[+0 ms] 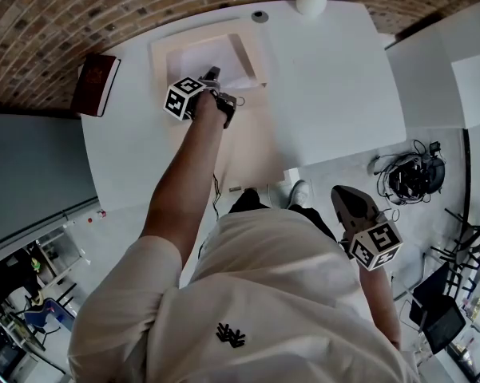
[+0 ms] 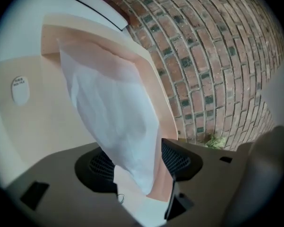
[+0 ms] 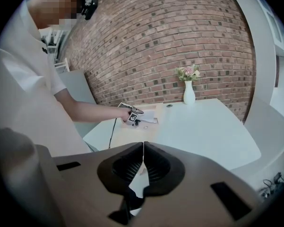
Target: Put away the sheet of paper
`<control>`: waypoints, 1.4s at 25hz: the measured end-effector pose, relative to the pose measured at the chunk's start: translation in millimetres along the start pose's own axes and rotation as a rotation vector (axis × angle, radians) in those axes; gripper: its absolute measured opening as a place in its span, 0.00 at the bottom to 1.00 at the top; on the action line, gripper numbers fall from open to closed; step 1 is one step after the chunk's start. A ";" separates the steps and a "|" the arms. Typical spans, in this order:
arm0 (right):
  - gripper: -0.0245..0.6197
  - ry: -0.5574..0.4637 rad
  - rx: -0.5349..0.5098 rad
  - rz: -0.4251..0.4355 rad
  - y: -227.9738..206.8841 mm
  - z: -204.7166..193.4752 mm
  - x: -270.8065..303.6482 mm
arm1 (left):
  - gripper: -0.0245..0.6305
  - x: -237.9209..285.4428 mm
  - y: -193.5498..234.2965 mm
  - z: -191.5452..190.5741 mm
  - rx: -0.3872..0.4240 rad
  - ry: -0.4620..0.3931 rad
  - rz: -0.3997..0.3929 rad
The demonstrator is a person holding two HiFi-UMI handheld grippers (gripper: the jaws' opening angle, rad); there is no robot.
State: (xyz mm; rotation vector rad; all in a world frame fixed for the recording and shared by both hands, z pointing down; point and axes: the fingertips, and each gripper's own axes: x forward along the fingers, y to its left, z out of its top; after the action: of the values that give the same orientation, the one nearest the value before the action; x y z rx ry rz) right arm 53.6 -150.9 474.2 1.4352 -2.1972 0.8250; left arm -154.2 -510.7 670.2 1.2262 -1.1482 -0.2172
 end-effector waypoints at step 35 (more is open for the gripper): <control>0.08 -0.130 -0.072 0.171 -66.5 -47.2 -117.1 | 0.47 -127.2 -14.5 -105.2 0.078 -0.096 -0.025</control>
State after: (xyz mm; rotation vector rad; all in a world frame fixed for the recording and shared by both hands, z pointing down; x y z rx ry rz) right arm 161.6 -59.4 456.3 1.3142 -2.4487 0.7165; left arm -125.5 -364.8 597.0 1.3108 -1.2346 -0.2541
